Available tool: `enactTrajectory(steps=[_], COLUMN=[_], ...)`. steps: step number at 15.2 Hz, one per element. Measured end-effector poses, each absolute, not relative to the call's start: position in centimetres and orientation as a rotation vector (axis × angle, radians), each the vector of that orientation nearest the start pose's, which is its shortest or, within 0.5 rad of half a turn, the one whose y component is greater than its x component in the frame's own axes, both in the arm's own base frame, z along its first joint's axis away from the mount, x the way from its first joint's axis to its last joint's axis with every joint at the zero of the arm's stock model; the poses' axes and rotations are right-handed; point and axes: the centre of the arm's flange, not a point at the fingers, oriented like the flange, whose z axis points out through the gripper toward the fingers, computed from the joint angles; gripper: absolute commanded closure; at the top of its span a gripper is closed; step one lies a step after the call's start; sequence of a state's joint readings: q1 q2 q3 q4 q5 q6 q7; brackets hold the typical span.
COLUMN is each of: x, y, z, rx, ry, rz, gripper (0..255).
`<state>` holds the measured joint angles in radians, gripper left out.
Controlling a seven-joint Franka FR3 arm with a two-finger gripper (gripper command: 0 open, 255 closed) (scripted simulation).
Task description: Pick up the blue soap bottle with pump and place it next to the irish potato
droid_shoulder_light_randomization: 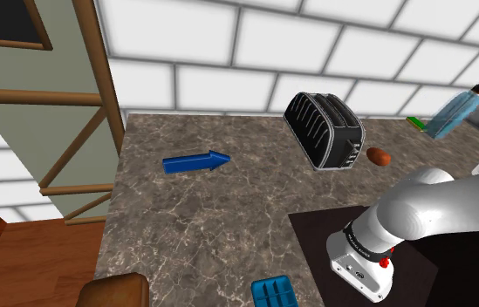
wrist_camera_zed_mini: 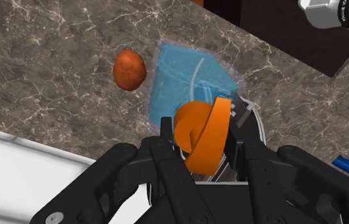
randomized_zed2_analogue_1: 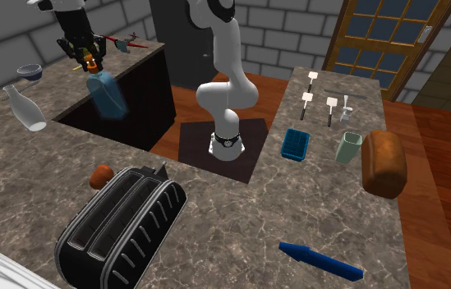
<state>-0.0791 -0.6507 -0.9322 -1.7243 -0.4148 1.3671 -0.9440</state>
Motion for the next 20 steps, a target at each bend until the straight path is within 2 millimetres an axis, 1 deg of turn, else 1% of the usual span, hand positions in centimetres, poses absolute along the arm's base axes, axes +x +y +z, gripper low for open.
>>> enactTrajectory(steps=[1, 3, 8, 20], x=[3.7, 3.0, 2.8, 2.7], y=[-46.4, -46.9, -47.0, -47.2], z=[67.2, 66.7, 64.4, 57.9], rx=[-3.105, -3.105, -3.105, -3.105], ry=[0.104, 0.103, 0.102, 0.102], rz=[-0.166, -0.166, -0.166, -0.165], gripper=[255, 255, 255, 255])
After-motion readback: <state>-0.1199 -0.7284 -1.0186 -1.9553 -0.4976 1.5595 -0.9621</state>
